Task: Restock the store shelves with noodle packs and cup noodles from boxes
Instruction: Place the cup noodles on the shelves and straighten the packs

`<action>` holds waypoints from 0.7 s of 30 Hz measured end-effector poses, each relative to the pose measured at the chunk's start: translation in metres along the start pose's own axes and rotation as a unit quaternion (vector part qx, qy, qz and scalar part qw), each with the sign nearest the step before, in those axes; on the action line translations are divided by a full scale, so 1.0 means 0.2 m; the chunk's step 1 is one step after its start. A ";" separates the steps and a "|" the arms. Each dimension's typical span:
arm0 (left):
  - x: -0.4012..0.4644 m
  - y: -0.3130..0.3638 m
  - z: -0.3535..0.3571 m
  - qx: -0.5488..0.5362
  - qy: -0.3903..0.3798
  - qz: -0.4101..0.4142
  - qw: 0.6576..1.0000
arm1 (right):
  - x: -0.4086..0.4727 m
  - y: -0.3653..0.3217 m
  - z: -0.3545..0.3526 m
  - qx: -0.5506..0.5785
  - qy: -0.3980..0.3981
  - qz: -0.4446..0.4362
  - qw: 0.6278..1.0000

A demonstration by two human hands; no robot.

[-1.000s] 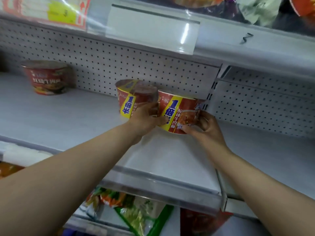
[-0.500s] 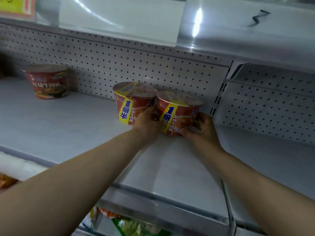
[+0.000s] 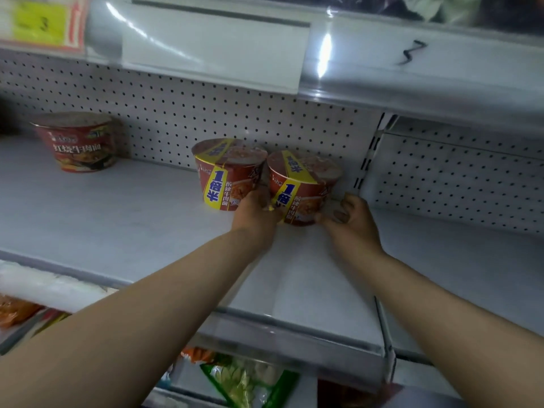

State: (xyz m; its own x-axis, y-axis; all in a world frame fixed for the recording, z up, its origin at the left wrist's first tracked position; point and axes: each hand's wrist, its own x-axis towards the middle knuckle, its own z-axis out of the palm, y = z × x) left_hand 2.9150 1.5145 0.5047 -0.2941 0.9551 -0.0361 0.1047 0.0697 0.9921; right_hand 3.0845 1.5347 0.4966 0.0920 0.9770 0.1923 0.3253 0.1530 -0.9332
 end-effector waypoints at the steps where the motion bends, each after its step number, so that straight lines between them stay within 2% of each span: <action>1: -0.03 0.00 0.00 -0.005 0.005 -0.002 1.000 | -0.04 -0.02 -0.03 -0.011 0.009 0.007 1.000; 7: -0.31 0.05 -0.04 -0.037 0.002 0.027 0.999 | -0.33 -0.16 -0.16 -0.028 0.075 0.039 0.996; 16: -0.81 0.14 -0.15 -0.084 -0.101 0.011 0.991 | -0.93 -0.32 -0.33 -0.004 0.111 0.087 0.990; 21: -1.10 0.03 -0.15 -0.070 -0.155 -0.008 0.985 | -1.25 -0.26 -0.43 -0.026 0.126 0.129 0.983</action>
State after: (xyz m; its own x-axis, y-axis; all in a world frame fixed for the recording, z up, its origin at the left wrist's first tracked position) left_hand 2.9508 1.2965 0.5220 0.0124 0.9977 -0.0661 -0.0361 0.0665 0.9971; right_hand 3.1265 1.2702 0.5226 0.4055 0.9137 0.0272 0.3080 -0.1085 -0.9452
